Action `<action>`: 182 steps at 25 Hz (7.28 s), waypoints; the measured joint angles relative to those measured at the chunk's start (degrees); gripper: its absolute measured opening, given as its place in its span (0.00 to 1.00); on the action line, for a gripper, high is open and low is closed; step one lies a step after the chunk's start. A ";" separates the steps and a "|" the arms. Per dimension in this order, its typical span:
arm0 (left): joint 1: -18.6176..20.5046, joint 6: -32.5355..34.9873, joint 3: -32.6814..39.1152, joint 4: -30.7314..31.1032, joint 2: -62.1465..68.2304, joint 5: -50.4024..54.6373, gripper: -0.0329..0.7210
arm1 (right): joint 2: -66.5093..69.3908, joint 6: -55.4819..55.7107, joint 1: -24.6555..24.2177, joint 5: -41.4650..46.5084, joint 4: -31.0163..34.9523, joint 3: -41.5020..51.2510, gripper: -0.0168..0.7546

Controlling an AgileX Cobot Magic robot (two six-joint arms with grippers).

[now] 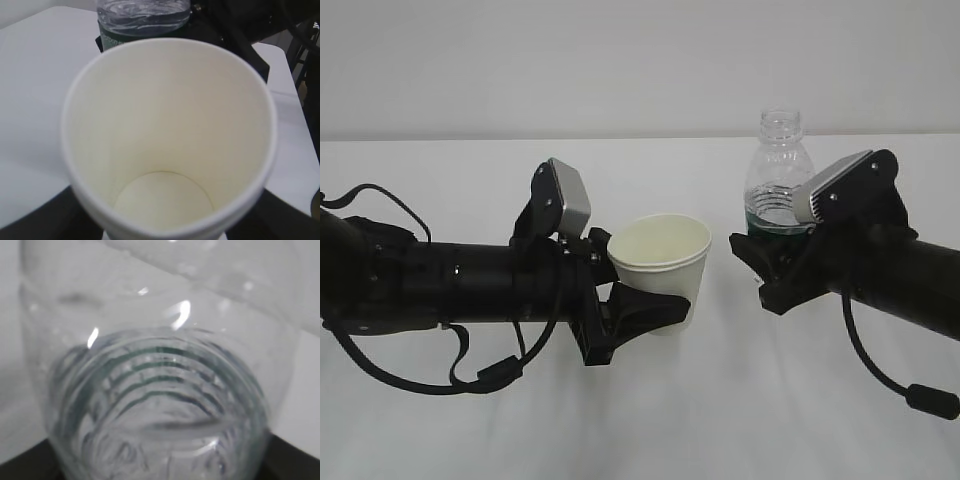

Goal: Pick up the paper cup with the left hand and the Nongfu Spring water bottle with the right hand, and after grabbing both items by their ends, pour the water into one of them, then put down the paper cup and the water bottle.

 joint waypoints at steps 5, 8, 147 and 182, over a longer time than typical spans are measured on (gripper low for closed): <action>0.00 0.00 0.00 0.13 0.00 0.00 0.65 | -2.07 -0.41 0.00 4.18 -1.88 -2.65 0.62; 0.00 0.00 0.00 0.22 0.00 0.10 0.65 | -2.07 -1.14 0.00 5.21 -3.19 -3.59 0.62; -1.47 4.72 0.00 2.13 0.00 -0.41 0.64 | -5.26 -70.36 0.00 6.24 -5.13 -10.04 0.62; -1.47 4.64 0.00 0.60 0.00 -0.74 0.64 | -5.26 -72.40 0.00 5.28 -5.13 -10.44 0.62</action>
